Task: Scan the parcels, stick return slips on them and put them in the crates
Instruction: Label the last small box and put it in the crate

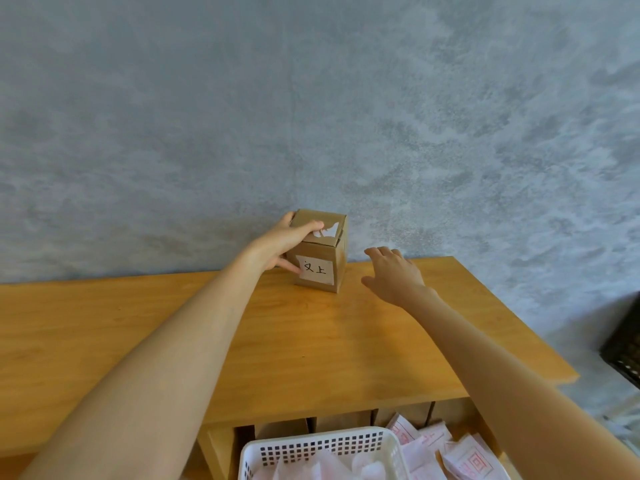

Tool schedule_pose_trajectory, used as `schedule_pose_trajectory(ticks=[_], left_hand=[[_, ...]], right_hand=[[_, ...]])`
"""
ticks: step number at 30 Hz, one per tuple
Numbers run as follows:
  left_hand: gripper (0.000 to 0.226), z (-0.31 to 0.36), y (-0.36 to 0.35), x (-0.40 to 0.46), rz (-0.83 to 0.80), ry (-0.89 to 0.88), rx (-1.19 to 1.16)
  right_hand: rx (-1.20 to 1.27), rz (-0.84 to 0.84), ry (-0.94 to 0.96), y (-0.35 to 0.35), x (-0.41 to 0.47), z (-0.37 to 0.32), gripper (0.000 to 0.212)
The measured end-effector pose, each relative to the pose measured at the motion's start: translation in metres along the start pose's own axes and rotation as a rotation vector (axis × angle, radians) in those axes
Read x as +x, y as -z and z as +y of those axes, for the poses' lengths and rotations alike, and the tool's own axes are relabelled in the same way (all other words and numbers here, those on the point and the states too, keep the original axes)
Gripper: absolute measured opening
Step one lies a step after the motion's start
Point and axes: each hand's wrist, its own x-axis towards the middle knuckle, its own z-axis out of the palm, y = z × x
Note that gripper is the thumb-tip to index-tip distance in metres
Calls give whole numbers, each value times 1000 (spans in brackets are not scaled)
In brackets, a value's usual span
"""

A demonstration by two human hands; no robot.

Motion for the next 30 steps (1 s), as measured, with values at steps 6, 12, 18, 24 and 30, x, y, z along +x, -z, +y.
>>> schedule_pose_trajectory(ticks=[6, 12, 18, 24, 30], left_hand=[[71, -4, -5, -21, 47, -134, 38], [71, -3, -9, -65, 92, -251, 85], [70, -16, -16, -124, 134, -315, 126], [70, -46, -19, -168, 205, -358, 126], [70, -75, -22, -221, 312, -407, 47]], right_hand=[[11, -7, -5, 13, -13, -4, 56], [27, 12, 1, 36, -46, -10, 58], [48, 27, 17, 49, -87, -11, 57], [75, 12, 63, 41, -118, -26, 57], [93, 5, 93, 38, -163, -45, 59]])
